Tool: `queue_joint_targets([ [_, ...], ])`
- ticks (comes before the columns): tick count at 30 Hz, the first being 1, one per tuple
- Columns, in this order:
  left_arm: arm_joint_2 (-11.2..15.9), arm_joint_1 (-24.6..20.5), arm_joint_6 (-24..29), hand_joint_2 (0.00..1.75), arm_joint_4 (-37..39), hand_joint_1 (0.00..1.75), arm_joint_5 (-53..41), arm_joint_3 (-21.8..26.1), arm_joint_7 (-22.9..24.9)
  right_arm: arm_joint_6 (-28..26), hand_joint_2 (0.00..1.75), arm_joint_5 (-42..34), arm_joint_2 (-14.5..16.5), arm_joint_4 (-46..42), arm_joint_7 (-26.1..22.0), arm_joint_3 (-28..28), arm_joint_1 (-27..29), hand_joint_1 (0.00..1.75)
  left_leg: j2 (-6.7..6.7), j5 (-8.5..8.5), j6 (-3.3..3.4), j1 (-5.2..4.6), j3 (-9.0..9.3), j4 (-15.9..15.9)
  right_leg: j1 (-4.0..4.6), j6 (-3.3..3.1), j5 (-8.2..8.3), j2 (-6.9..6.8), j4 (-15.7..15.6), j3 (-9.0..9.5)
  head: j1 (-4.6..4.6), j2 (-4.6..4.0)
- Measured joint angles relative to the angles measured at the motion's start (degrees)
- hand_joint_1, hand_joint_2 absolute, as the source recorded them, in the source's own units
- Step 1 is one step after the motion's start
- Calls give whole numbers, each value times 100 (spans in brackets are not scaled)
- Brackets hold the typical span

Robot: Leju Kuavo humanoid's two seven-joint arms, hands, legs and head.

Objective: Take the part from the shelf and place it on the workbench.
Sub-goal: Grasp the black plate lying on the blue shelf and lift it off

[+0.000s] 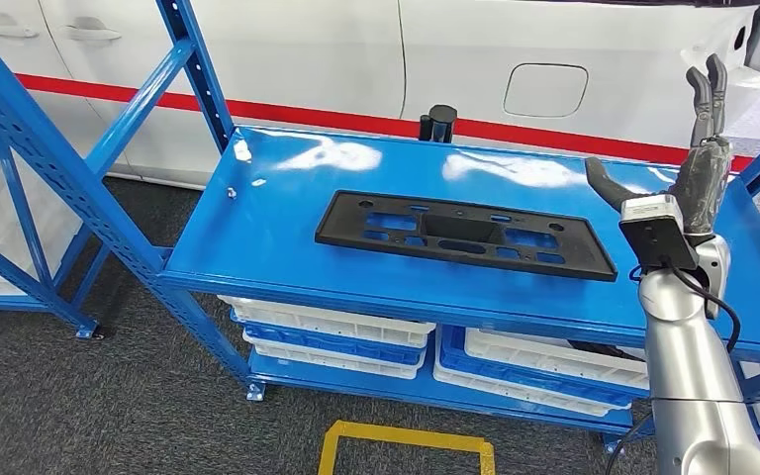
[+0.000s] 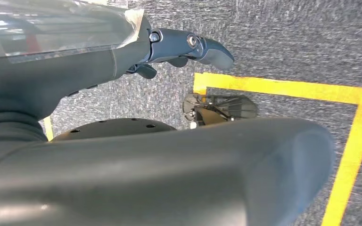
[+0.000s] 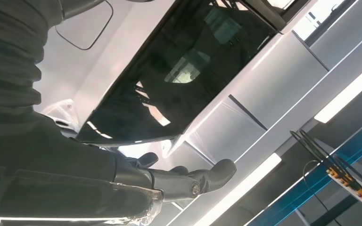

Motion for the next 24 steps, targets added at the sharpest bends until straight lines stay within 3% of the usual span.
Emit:
queue_joint_targets([
  [2, -4, -1, 0, 0, 0, 0, 2, 0, -6, 11, 175, 3, -3, 1, 1, 4, -16, 0, -21, -51, -16, -34, 11, 23, 27, -52, 245, 2, -535, 223, -3, 0],
  [3, -4, 0, 0, 0, 0, 0, 3, 0, -10, 27, 175, 16, -4, 2, 4, 8, -21, 0, -27, -69, 0, -48, 7, 36, 30, -83, 276, 4, -602, 253, -5, 0],
  [6, -4, 5, -19, 0, 2, 0, 31, 0, -25, 226, 175, 258, -31, -21, 119, 74, -15, 0, -28, -85, 63, -50, 15, 32, 27, -101, 280, 8, -608, 266, -13, 0],
  [8, -6, 4, -40, 0, 2, 0, 56, 0, -36, 414, 175, 545, -87, -128, 280, 177, 45, 0, -26, -85, 61, -50, 28, 15, 35, -113, 271, 12, -608, 267, -14, 0],
  [11, -8, 6, -46, 0, 2, 0, 78, 0, -49, 625, 175, 817, -192, -474, 496, 296, 257, 0, -28, -86, 51, -47, 35, -1, 41, -134, 257, 9, -607, 268, -14, 0],
  [16, -11, 6, -83, 0, 2, 0, 89, 0, -74, 875, 175, 882, -411, -1016, 646, 392, 601, 0, -25, -98, -21, -43, 42, -12, 47, -153, 244, 11, -604, 270, -11, 0],
  [24, -15, 11, -109, 0, 2, 0, 63, -6, -71, 1148, 175, 1036, -839, -1997, 853, 487, 1372, 0, -29, -101, -28, -60, 46, -11, 37, -155, 240, 2, -610, 286, -9, 0],
])
